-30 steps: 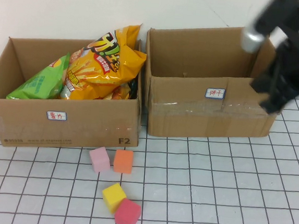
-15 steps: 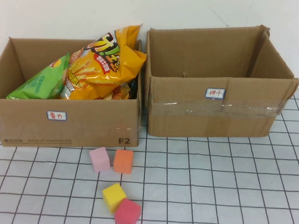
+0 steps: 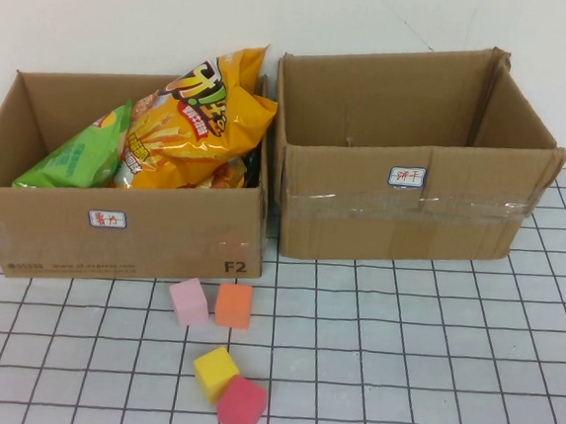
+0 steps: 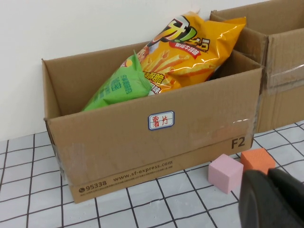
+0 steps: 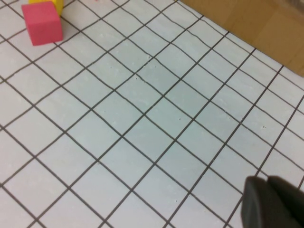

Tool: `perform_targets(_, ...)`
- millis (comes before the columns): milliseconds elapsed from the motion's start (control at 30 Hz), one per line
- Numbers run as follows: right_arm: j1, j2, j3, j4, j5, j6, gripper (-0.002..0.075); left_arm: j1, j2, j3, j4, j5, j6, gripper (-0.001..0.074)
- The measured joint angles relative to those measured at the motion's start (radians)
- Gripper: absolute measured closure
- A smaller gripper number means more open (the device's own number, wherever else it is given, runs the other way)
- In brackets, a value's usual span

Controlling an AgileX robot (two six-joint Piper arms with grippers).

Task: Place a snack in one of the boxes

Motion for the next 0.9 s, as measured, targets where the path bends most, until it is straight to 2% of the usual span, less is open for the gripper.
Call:
perform_targets(667, 0.0, -0.009, 0.0, 0.002, 0.036, 0.002, 0.072, 0.006, -0.003, 0.025, -0.005, -0.007, -0.01, 0.0736)
perform_targets(800, 0.0, -0.009, 0.0, 0.002, 0.036, 0.002, 0.072, 0.088, -0.042, 0.06, -0.034, -0.007, -0.01, 0.0736)
perform_targets(900, 0.0, -0.009, 0.0, 0.002, 0.037, 0.002, 0.072, 0.187, -0.1, 0.102, -0.109, -0.009, 0.013, 0.0736)
